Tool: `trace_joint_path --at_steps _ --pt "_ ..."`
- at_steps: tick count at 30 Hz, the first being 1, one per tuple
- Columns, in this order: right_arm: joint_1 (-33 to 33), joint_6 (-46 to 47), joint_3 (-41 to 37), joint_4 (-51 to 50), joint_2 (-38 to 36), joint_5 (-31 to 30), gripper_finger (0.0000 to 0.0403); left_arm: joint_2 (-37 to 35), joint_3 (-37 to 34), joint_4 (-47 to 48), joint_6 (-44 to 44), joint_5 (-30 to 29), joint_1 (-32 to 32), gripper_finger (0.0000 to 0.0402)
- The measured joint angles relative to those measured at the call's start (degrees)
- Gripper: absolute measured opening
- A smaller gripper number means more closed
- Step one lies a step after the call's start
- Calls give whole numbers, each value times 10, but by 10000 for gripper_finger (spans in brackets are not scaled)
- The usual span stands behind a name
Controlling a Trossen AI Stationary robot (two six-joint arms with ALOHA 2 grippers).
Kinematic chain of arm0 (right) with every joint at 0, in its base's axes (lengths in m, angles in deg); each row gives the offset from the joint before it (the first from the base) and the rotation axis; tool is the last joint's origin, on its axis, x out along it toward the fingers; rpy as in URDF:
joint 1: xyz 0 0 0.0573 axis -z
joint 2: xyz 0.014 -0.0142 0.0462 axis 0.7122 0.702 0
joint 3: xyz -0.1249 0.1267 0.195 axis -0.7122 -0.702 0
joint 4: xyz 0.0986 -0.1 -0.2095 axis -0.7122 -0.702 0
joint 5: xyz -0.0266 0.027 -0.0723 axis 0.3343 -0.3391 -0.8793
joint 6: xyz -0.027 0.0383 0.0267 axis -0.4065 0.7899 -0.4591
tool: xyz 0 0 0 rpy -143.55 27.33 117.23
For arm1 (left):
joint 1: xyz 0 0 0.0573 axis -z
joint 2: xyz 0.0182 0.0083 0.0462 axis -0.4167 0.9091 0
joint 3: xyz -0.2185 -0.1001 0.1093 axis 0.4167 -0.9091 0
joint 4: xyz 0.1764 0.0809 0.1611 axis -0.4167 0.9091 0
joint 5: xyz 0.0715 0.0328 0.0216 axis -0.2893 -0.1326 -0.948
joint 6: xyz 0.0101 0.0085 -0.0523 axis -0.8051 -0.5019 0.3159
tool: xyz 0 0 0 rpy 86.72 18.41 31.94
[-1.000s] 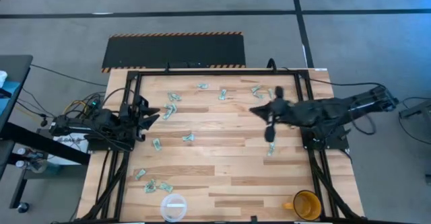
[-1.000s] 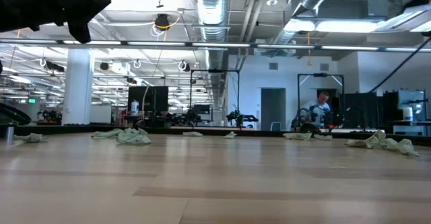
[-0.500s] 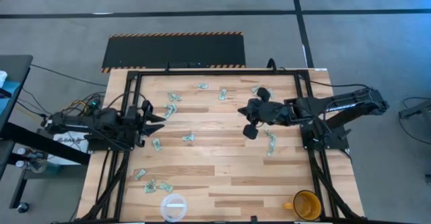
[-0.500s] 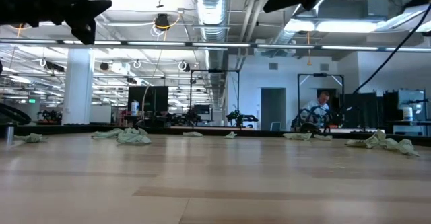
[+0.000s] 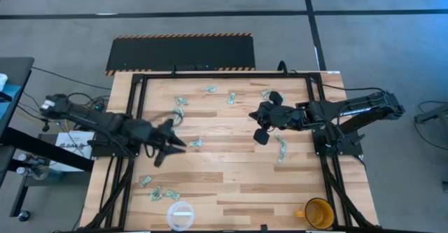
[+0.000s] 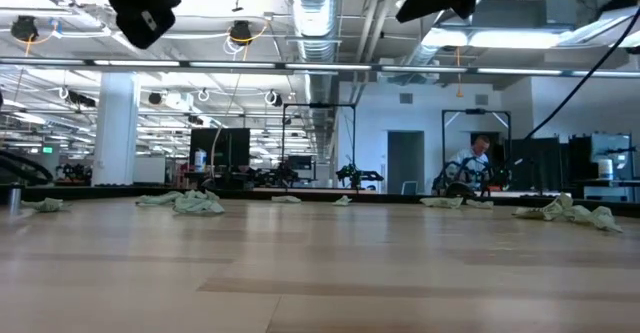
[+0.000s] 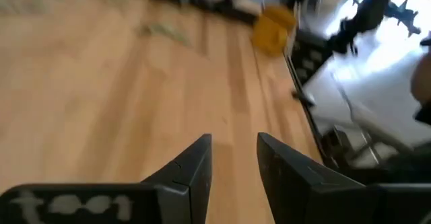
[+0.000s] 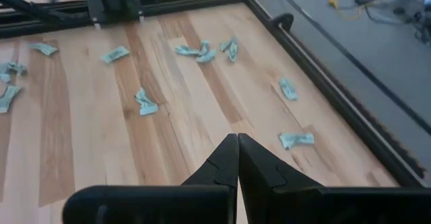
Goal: Pick and place Stevia / Truvia into bins
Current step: Move the transparent container to the center of the table
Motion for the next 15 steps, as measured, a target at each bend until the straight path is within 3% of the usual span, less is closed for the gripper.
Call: trace_joint_path --at_steps 10,15 --pt "0 26 0 -49 0 -1 0 229 197 255 69 -15 179 107" --pt "0 26 0 -49 0 -2 0 321 234 289 109 -14 236 107"
